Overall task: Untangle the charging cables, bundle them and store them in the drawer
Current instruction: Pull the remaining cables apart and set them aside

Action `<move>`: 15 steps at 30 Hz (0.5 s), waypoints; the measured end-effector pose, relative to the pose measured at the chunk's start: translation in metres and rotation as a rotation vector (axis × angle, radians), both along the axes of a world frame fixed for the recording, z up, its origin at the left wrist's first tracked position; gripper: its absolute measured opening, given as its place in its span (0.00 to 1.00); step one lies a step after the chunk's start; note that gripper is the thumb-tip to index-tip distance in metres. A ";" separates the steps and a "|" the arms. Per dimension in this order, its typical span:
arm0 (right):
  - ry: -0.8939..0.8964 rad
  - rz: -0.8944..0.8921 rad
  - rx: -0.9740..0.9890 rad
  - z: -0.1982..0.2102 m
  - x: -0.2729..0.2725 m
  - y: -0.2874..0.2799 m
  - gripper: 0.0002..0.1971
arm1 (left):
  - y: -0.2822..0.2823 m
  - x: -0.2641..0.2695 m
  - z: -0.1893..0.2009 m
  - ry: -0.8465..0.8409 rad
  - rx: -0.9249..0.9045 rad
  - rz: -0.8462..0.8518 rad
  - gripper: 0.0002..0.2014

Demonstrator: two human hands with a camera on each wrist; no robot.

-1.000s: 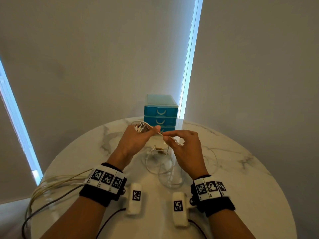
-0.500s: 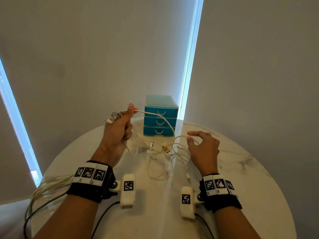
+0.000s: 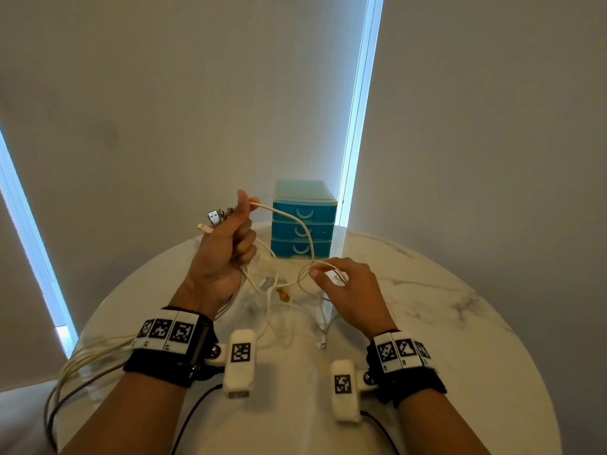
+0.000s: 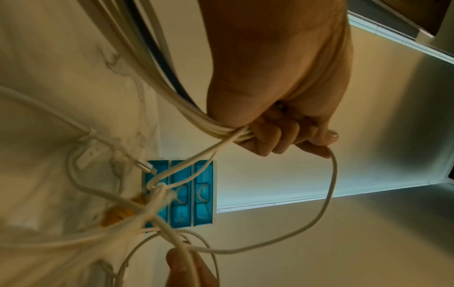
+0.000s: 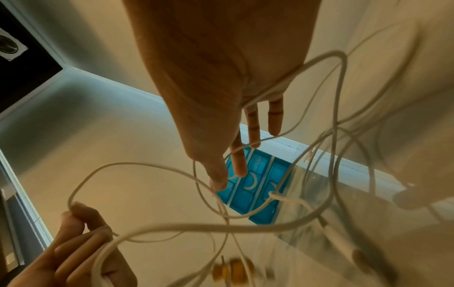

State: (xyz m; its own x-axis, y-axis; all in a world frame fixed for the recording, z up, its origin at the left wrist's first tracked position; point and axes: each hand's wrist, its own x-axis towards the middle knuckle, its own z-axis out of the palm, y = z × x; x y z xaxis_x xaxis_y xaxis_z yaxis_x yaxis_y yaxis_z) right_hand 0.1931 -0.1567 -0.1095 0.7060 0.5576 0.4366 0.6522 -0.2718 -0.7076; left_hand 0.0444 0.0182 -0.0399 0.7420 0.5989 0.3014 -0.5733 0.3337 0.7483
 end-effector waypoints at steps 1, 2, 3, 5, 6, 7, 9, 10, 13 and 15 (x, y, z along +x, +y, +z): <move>0.006 0.021 -0.014 -0.001 -0.001 0.001 0.16 | 0.000 0.000 0.000 -0.008 -0.019 -0.004 0.15; 0.013 0.043 -0.035 -0.001 -0.002 0.002 0.16 | 0.001 -0.001 0.001 -0.014 -0.033 -0.005 0.15; 0.025 0.063 -0.060 -0.001 -0.005 0.003 0.17 | 0.002 -0.001 0.001 -0.018 -0.042 -0.007 0.15; 0.044 0.077 -0.078 0.000 -0.010 0.006 0.18 | 0.002 -0.002 0.001 -0.025 -0.044 -0.015 0.15; 0.054 0.074 -0.069 -0.001 -0.011 0.007 0.19 | 0.002 -0.002 0.000 -0.024 -0.042 -0.019 0.15; 0.064 0.067 -0.054 0.000 -0.012 0.008 0.20 | 0.002 -0.001 0.000 -0.020 -0.038 -0.018 0.15; 0.050 0.036 -0.029 0.000 -0.011 0.010 0.20 | 0.004 0.001 -0.001 0.016 -0.019 0.012 0.14; 0.042 0.005 -0.015 0.001 -0.010 0.009 0.19 | 0.007 0.002 -0.003 0.051 -0.001 0.050 0.14; 0.069 -0.154 0.037 0.006 0.001 0.002 0.13 | 0.018 0.006 -0.012 0.196 0.073 0.206 0.22; 0.072 -0.302 0.038 0.009 0.011 -0.008 0.12 | 0.027 0.005 -0.019 0.250 0.088 0.284 0.24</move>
State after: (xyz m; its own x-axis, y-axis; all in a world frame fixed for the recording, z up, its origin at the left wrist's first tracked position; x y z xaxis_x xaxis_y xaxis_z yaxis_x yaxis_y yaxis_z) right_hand 0.2038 -0.1645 -0.1004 0.8672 0.3022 0.3958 0.4938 -0.4184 -0.7623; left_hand 0.0497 0.0453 -0.0589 0.6076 0.7707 0.1919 -0.4298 0.1159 0.8955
